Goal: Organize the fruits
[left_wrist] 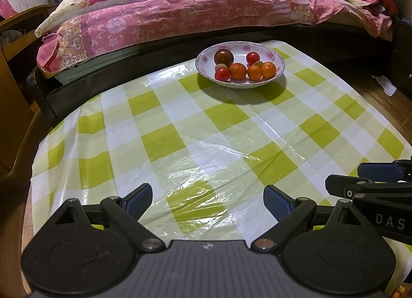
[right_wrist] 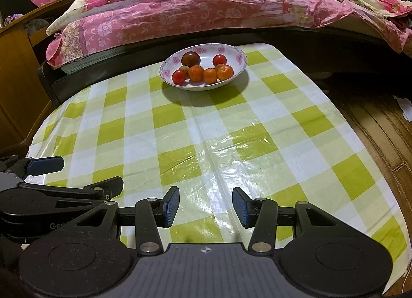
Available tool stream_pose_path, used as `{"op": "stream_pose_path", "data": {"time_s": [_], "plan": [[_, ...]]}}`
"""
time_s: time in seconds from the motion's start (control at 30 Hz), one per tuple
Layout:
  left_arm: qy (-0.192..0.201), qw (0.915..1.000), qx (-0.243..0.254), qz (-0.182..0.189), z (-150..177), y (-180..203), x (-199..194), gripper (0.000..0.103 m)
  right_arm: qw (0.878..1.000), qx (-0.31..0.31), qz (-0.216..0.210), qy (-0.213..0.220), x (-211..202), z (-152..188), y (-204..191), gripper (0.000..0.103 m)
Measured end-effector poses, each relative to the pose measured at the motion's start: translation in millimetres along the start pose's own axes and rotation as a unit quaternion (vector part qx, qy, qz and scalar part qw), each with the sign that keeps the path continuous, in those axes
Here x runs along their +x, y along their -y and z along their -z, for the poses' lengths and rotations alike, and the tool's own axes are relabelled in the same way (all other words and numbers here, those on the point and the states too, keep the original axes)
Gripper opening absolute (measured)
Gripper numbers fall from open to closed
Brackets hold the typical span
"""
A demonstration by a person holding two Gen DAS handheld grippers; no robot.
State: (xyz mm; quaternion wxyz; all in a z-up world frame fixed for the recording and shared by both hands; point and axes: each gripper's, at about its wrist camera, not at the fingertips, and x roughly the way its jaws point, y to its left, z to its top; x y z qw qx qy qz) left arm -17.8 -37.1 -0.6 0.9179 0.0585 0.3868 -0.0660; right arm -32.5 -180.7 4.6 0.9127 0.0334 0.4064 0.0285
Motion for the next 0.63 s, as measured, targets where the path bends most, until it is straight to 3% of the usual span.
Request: {"op": "stream_pose_path", "data": {"time_s": [0.63], "plan": [[0.005, 0.9999, 0.009, -0.011, 1.3, 0.5, 0.2, 0.100, 1.000, -0.001, 0.001, -0.002, 2.8, 1.9, -0.4, 0.042]]}}
